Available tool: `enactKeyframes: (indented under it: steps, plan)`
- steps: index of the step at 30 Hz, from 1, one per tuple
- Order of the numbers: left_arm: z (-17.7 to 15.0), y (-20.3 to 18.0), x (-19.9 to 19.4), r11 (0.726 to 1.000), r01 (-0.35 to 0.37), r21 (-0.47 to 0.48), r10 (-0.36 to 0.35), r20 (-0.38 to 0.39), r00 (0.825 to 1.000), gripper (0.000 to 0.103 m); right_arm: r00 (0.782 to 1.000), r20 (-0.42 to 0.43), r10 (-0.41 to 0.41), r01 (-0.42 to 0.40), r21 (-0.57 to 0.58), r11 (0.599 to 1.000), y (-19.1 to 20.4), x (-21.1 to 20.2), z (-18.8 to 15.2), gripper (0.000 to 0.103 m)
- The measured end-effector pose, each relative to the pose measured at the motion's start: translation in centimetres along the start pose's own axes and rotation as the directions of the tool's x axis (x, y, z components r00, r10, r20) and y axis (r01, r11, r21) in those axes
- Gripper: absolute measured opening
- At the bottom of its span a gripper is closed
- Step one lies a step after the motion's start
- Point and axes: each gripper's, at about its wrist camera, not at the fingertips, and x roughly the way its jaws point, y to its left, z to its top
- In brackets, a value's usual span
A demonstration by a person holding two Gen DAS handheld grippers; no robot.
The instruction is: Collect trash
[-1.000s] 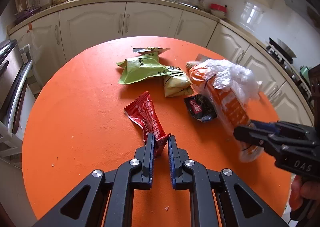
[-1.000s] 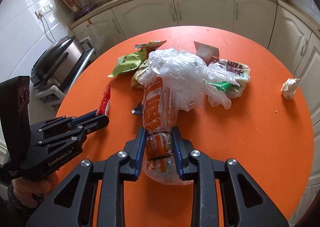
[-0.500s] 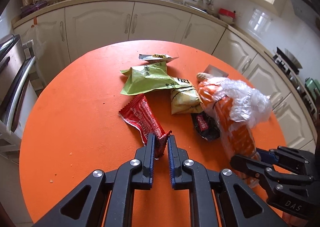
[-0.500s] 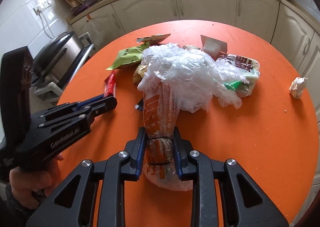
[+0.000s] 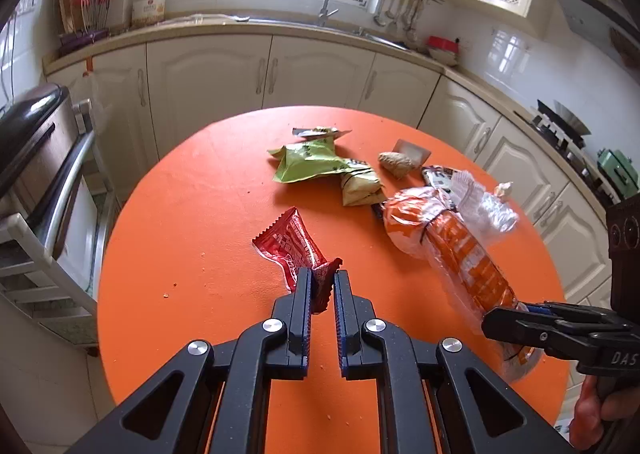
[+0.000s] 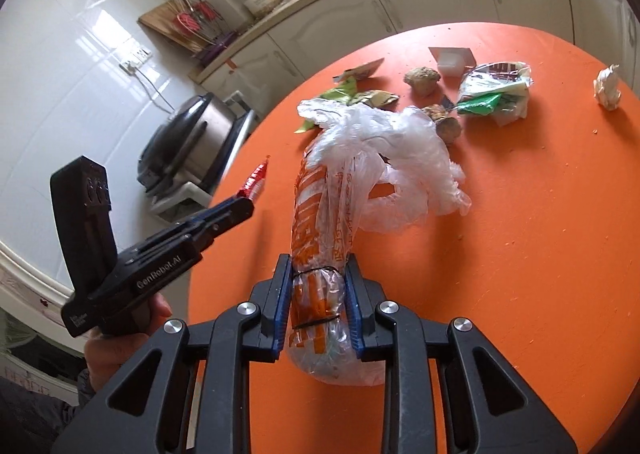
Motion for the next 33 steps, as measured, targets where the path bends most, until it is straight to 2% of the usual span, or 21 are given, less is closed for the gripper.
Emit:
enactKeyframes:
  steps: [1,4,6,8,11,14,16,21,24,28,33]
  plan:
    - [-0.2,-0.1,-0.5,1.0,0.005,0.004,-0.005,0.006,1.0,0.006,1.0,0.007,0.019,-0.019,-0.002,1.0,0.3,-0.2,-0.1,0.024]
    - [-0.6,-0.8,-1.8,1.0,0.01,0.02,-0.011,0.027,1.0,0.006,0.999,0.001,-0.037,0.037,-0.021,0.999,0.8,-0.1,-0.5,0.024]
    - [-1.0,-1.0,-2.8,0.999,0.019,0.035,-0.02,0.038,0.999,0.006,1.0,0.014,-0.019,0.02,-0.017,1.0,0.9,-0.5,-0.8,0.024]
    - [-1.3,-1.4,-3.8,0.998,0.023,0.05,-0.026,0.05,0.998,0.006,0.997,0.032,-0.072,0.074,-0.058,0.996,1.7,-1.1,-1.0,0.024]
    - [-2.0,-2.2,-5.6,0.997,0.034,0.068,-0.038,0.064,0.997,0.006,0.995,0.05,-0.087,0.092,-0.114,0.989,2.8,-1.8,-1.4,0.024]
    - [-2.5,-2.6,-6.5,0.997,0.037,0.075,-0.042,0.068,0.997,0.006,0.975,0.056,-0.214,0.22,-0.188,0.957,3.5,-1.3,-2.0,0.024]
    - [-3.0,-2.6,-7.0,0.997,0.037,0.071,-0.042,0.064,0.997,0.006,0.967,0.039,-0.252,0.254,-0.205,0.945,3.3,-0.5,-2.6,0.024]
    - [-4.4,-2.9,-8.5,0.997,0.037,0.074,-0.042,0.064,0.997,0.006,0.963,0.039,-0.265,0.267,-0.22,0.938,3.2,-0.5,-4.0,0.024]
    - [-4.9,-3.6,-9.8,0.995,0.046,0.094,-0.053,0.075,0.996,0.006,0.96,0.085,-0.268,0.281,-0.246,0.928,4.1,-2.0,-4.4,0.024]
    - [-4.9,-5.2,-12.2,0.991,0.066,0.12,-0.079,0.107,0.991,0.006,0.953,0.152,-0.261,0.292,-0.25,0.923,5.1,-5.0,-4.9,0.024]
    - [-5.0,-8.5,-15.0,0.974,0.119,0.191,-0.147,0.139,0.979,0.006,0.931,0.243,-0.274,0.325,-0.203,0.924,5.0,-10.1,-5.4,0.024]
